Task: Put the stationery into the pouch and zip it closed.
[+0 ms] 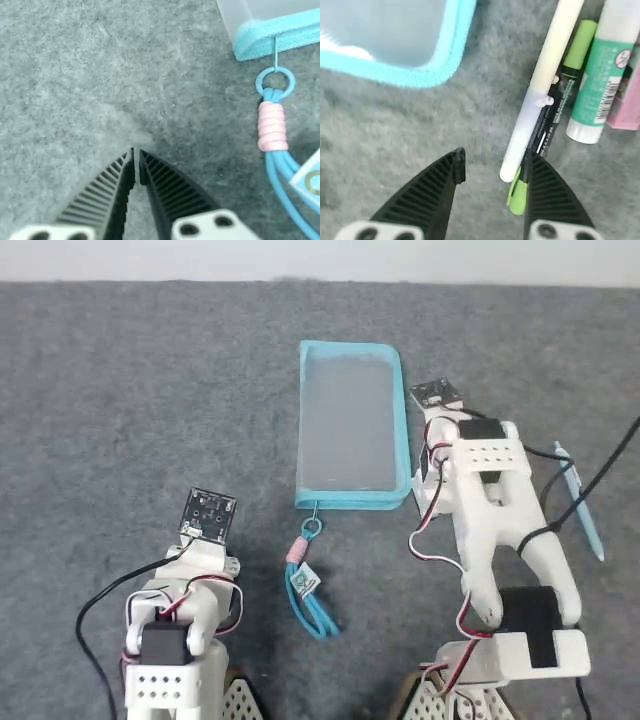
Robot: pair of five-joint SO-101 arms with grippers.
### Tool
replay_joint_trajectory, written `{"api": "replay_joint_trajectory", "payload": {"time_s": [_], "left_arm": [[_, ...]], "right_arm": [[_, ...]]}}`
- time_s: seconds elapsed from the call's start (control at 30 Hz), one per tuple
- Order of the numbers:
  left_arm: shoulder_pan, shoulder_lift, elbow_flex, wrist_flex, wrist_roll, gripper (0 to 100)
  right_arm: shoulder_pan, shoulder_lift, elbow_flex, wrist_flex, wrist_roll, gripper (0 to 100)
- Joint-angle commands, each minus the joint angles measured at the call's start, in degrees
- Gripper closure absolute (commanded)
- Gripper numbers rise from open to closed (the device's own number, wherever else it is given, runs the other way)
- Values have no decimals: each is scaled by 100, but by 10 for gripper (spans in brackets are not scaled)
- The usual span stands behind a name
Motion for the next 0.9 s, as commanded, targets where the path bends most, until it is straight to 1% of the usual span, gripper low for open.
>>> {"api": "replay_joint_trajectory", "payload": {"time_s": [0.0,0.3,0.43,0.57,0.7,0.87], "left_arm": [[35,-132,-57,9,-53,988],[35,-132,-57,9,-53,988],[35,-132,-57,9,-53,988],[35,-132,-57,9,-53,988],[35,-132,-57,9,-53,988],[35,-132,-57,9,-53,988]], "right_arm": [[-48,-321,114,-312,-123,819],[-31,-312,756,-1191,-123,819],[207,-127,774,-1349,-114,819],[418,409,730,-1499,246,819],[453,620,571,-1455,273,823],[409,620,571,-1455,299,926]]}}
